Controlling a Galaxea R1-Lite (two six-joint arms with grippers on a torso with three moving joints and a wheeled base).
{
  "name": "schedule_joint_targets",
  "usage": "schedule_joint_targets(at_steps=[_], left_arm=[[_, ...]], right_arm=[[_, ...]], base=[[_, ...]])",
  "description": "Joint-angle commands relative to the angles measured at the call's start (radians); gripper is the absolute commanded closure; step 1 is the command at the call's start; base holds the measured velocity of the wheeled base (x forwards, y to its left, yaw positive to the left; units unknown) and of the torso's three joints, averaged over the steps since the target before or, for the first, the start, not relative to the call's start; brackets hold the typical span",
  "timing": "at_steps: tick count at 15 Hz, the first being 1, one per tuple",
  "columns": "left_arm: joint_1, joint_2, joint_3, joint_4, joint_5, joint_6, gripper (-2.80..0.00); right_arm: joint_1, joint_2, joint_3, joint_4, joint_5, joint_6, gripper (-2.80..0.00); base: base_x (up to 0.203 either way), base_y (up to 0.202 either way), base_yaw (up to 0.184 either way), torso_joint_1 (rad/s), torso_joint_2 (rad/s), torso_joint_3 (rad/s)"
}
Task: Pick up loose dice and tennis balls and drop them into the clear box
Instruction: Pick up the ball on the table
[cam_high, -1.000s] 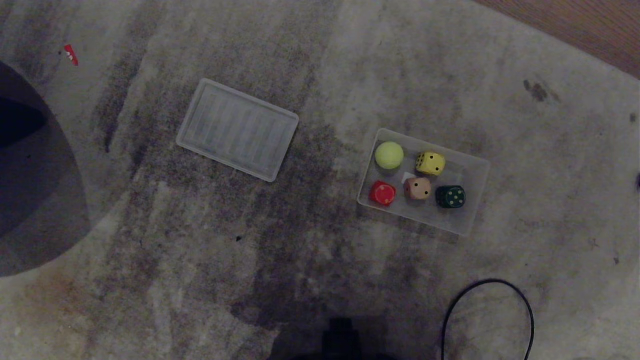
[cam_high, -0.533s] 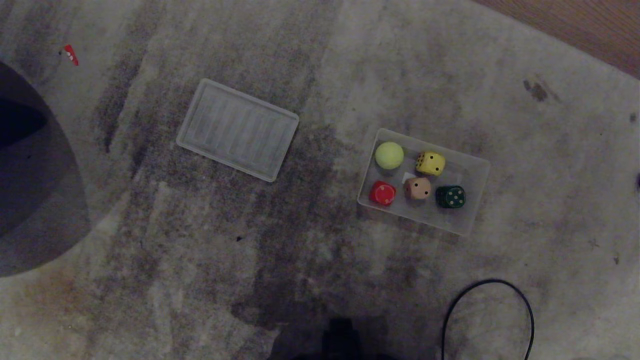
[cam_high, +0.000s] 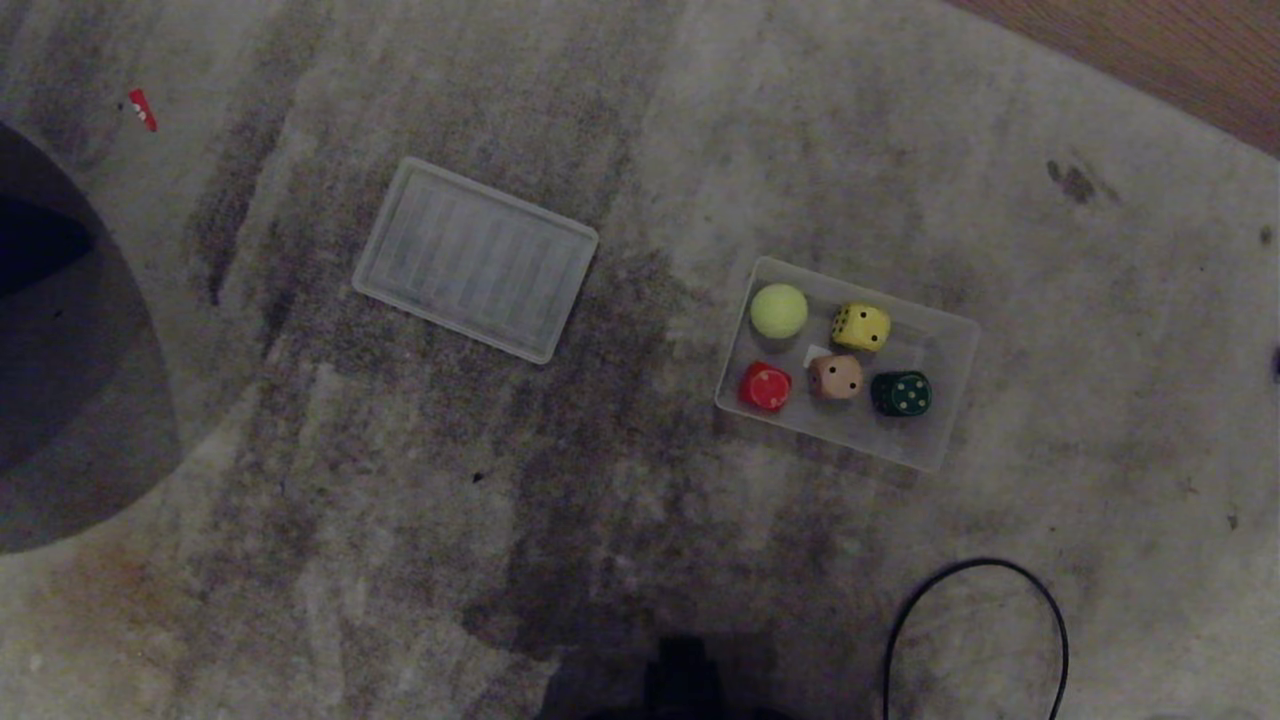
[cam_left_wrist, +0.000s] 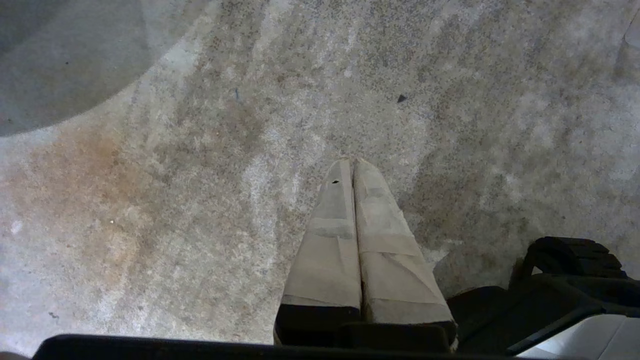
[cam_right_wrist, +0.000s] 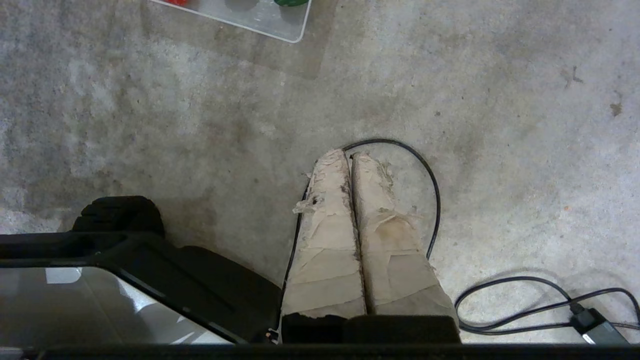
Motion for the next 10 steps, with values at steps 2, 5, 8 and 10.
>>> schedule_joint_targets(at_steps=[2, 5, 8, 10], left_arm=[[0.000, 0.002, 0.002, 0.000, 0.001, -0.005, 0.00], [0.000, 0.002, 0.002, 0.000, 0.002, -0.006, 0.00], [0.000, 0.002, 0.002, 0.000, 0.003, -0.010, 0.00], [0.000, 0.002, 0.002, 0.000, 0.001, -0.007, 0.00]], right_arm=[[0.001, 0.003, 0.000, 0.002, 0.000, 0.000, 0.00], [0.001, 0.003, 0.000, 0.002, 0.000, 0.000, 0.00], [0.001, 0.003, -0.002, 0.002, 0.000, 0.000, 0.00], [0.001, 0.003, -0.001, 0.002, 0.000, 0.000, 0.00]], base=[[0.000, 0.000, 0.000, 0.000, 0.00, 0.000], [0.000, 0.000, 0.000, 0.000, 0.00, 0.000], [0.000, 0.000, 0.000, 0.000, 0.00, 0.000], [0.000, 0.000, 0.000, 0.003, 0.00, 0.018]])
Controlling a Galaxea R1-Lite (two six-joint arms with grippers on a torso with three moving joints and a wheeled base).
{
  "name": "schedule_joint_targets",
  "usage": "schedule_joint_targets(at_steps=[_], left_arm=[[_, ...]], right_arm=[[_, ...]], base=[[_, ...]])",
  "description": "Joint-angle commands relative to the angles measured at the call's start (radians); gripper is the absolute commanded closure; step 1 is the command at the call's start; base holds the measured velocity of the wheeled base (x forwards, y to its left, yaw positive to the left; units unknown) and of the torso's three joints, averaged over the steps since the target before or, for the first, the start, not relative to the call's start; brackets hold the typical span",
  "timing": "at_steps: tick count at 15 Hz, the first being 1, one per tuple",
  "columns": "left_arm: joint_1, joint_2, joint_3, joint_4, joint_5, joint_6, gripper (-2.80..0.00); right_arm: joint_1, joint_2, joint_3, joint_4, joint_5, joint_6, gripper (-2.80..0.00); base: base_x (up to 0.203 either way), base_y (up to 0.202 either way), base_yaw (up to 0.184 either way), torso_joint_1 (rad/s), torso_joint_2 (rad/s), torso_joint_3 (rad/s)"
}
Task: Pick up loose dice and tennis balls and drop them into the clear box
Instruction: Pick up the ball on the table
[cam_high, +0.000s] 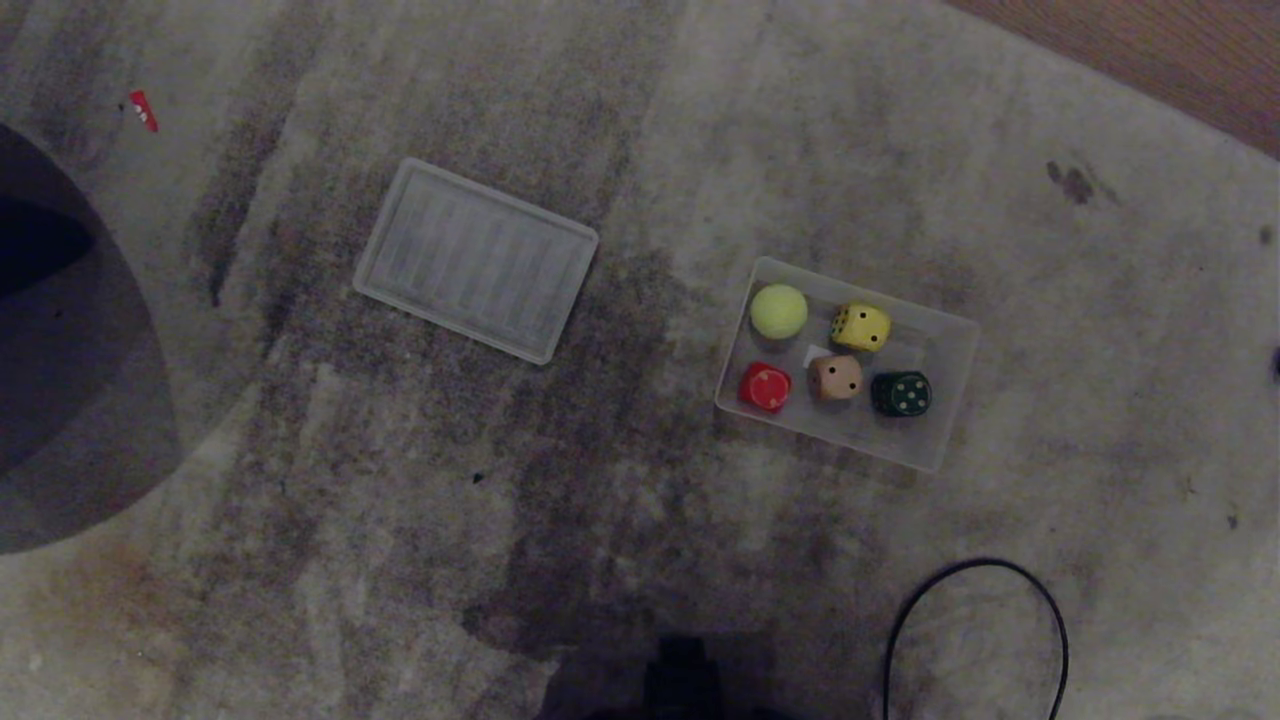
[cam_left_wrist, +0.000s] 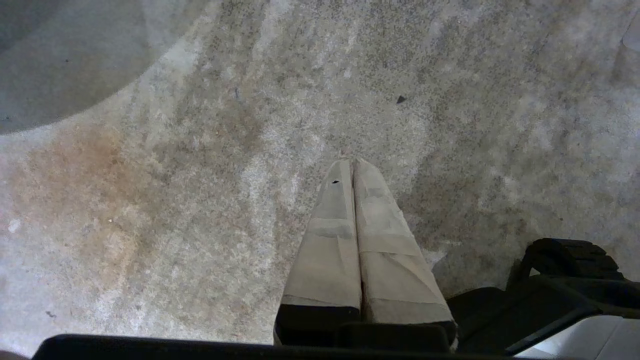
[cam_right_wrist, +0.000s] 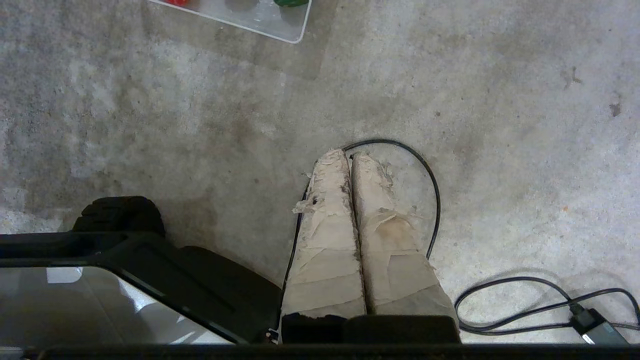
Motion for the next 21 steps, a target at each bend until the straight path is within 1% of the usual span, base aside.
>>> schedule_joint_targets(at_steps=[1, 3, 21], left_arm=[[0.000, 0.002, 0.002, 0.000, 0.000, 0.003, 0.00], [0.000, 0.002, 0.002, -0.002, 0.001, -0.006, 0.00], [0.000, 0.002, 0.002, -0.002, 0.001, -0.008, 0.00]], right_arm=[[0.000, 0.003, 0.000, 0.001, 0.001, 0.000, 0.00], [0.000, 0.003, 0.000, 0.001, 0.001, 0.000, 0.00], [0.000, 0.003, -0.001, 0.001, 0.001, 0.000, 0.00]], base=[[0.000, 0.000, 0.000, -0.002, 0.00, 0.071], [0.000, 0.000, 0.000, 0.002, 0.00, 0.158], [0.000, 0.000, 0.000, 0.003, 0.00, 0.200]])
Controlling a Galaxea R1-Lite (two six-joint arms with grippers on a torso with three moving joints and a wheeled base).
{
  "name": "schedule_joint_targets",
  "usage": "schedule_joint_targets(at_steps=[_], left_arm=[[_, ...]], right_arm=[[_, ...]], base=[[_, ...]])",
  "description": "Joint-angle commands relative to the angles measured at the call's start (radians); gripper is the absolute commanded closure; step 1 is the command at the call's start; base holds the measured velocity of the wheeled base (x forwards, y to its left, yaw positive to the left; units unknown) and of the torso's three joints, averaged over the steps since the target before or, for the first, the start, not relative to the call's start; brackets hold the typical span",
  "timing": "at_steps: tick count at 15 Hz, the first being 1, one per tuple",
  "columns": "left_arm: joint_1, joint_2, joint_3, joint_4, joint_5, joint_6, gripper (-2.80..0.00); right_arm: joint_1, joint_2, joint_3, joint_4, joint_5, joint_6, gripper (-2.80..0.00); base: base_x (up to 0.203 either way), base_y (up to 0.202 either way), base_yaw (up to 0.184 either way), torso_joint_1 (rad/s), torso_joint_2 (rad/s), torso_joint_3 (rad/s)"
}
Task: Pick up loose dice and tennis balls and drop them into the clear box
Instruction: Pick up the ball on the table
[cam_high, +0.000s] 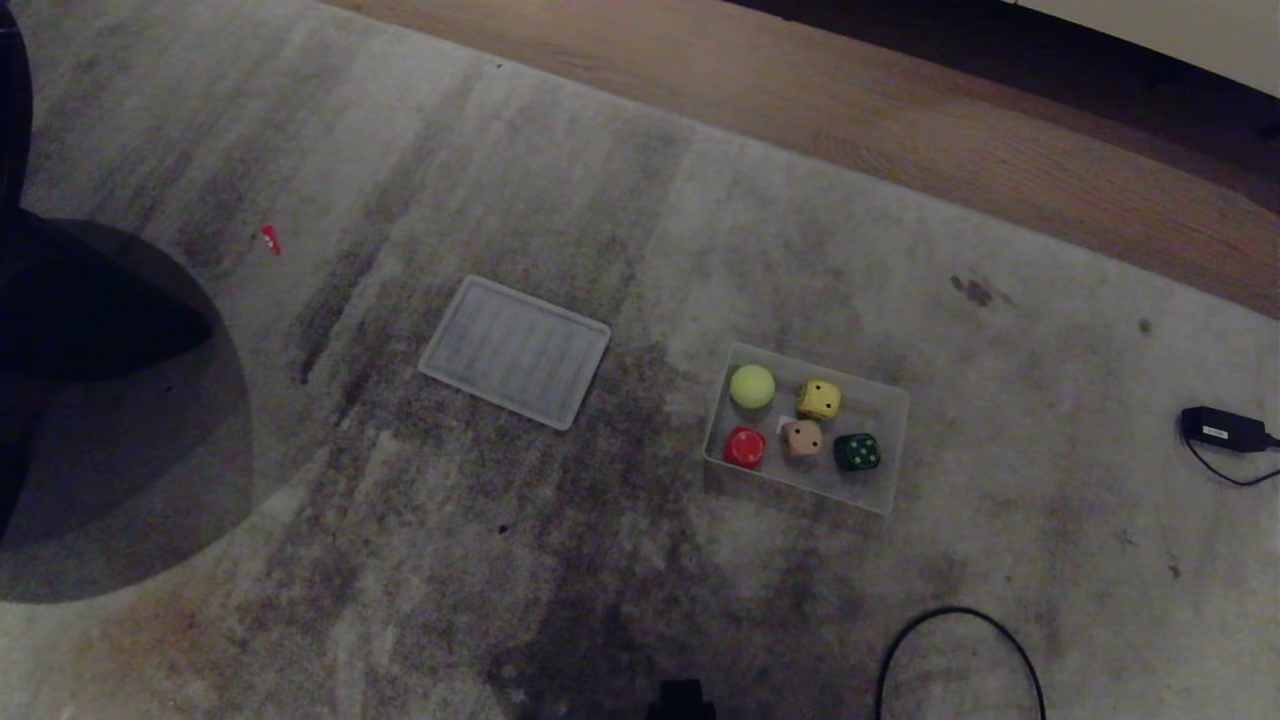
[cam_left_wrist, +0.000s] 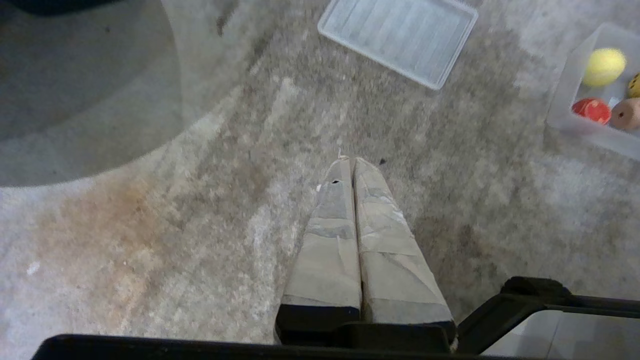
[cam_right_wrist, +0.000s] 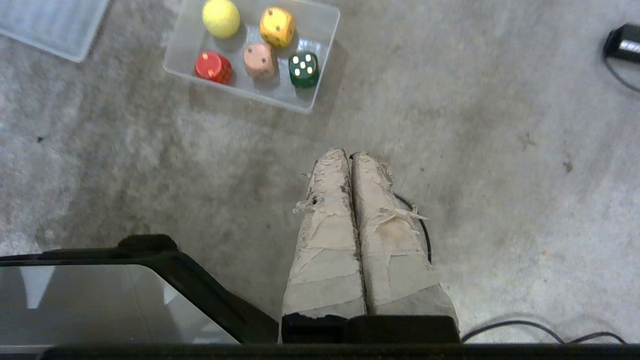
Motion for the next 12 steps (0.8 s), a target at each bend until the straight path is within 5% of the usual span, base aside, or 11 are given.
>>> schedule_joint_targets(at_steps=[1, 12], left_arm=[[0.000, 0.002, 0.002, 0.000, 0.001, 0.003, 0.00], [0.000, 0.002, 0.002, 0.000, 0.001, 0.003, 0.00]], right_arm=[[0.000, 0.002, 0.000, 0.001, 0.000, 0.000, 0.00], [0.000, 0.002, 0.000, 0.001, 0.000, 0.000, 0.00]], base=[[0.000, 0.000, 0.000, 0.000, 0.00, 0.198], [0.000, 0.000, 0.000, 0.002, 0.00, 0.202]])
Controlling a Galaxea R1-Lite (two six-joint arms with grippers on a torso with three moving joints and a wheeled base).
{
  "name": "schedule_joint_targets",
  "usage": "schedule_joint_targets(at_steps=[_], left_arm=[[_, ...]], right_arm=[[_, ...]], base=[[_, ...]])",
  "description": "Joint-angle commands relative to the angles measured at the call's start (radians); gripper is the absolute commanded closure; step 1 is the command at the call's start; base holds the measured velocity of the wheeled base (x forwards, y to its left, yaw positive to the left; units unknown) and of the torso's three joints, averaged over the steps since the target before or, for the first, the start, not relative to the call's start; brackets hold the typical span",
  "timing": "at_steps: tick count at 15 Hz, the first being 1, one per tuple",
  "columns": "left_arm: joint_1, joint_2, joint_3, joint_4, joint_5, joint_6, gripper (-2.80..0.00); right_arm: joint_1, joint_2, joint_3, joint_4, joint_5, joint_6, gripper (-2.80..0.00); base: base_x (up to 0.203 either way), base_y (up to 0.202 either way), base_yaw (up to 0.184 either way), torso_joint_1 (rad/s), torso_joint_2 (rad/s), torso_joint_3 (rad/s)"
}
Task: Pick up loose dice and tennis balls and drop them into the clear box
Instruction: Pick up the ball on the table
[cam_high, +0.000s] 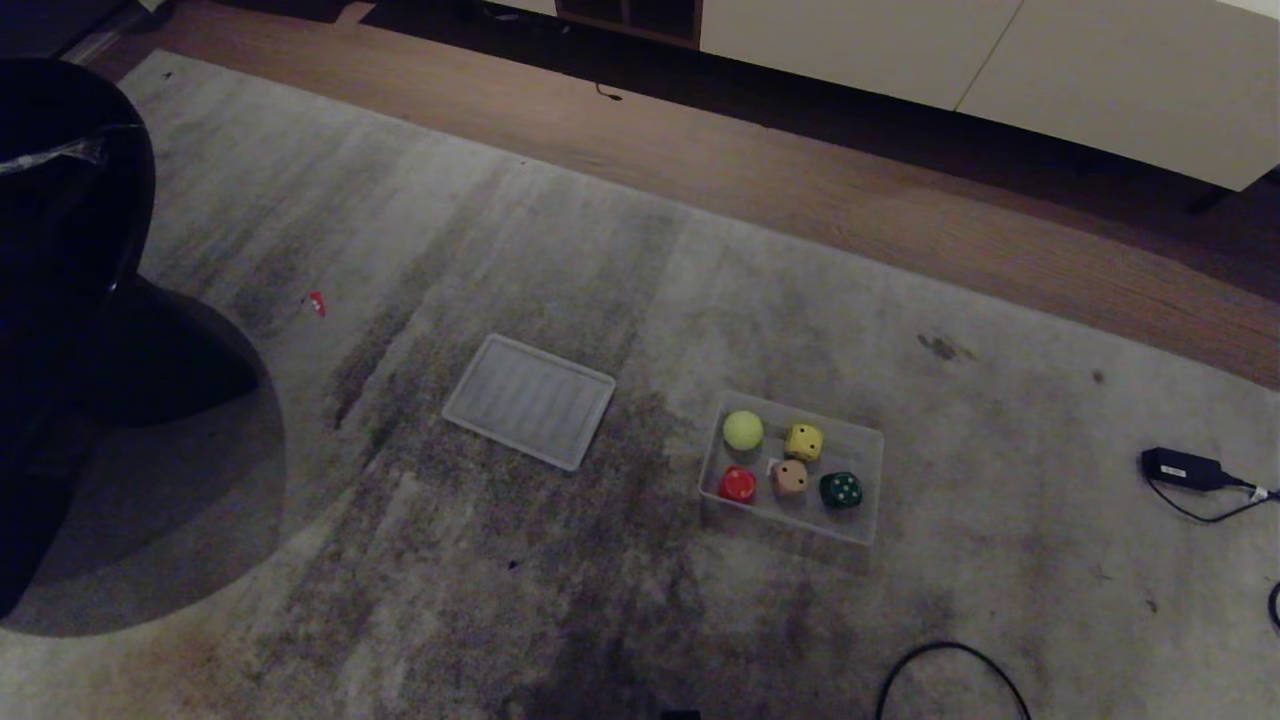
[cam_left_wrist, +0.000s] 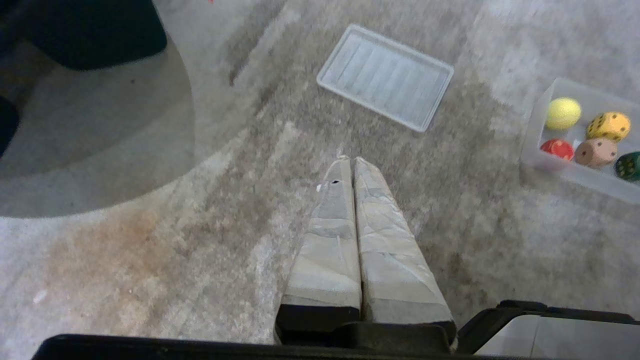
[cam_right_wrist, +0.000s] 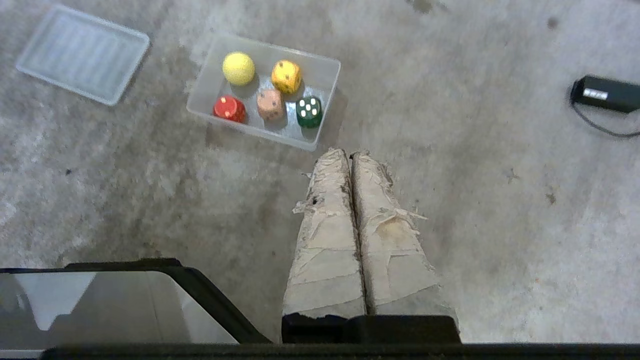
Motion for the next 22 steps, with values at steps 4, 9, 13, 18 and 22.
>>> schedule_joint_targets(at_steps=[4, 9, 13, 18, 22], left_arm=[[0.000, 0.002, 0.002, 0.000, 0.001, -0.002, 0.00], [0.000, 0.002, 0.002, 0.000, 0.001, -0.002, 0.00], [0.000, 0.002, 0.002, 0.000, 0.001, -0.002, 0.00], [0.000, 0.002, 0.002, 0.000, 0.000, -0.002, 0.00], [0.000, 0.002, 0.002, 0.000, 0.000, -0.002, 0.00]], right_arm=[[0.001, 0.002, 0.000, 0.001, 0.000, 0.000, 0.00], [0.001, 0.002, 0.000, 0.001, 0.000, 0.000, 0.00], [0.001, 0.002, 0.000, 0.001, 0.000, 0.000, 0.00], [0.001, 0.002, 0.000, 0.001, 0.000, -0.001, 0.00], [0.001, 0.002, 0.000, 0.001, 0.000, -0.001, 0.00]], base=[[0.000, 0.000, 0.000, 0.001, 0.00, 0.203], [0.000, 0.000, 0.000, 0.003, 0.00, 0.204], [0.000, 0.000, 0.000, 0.001, 0.00, 0.201], [0.000, 0.000, 0.000, 0.002, 0.00, 0.202], [0.000, 0.000, 0.000, 0.001, 0.00, 0.206]])
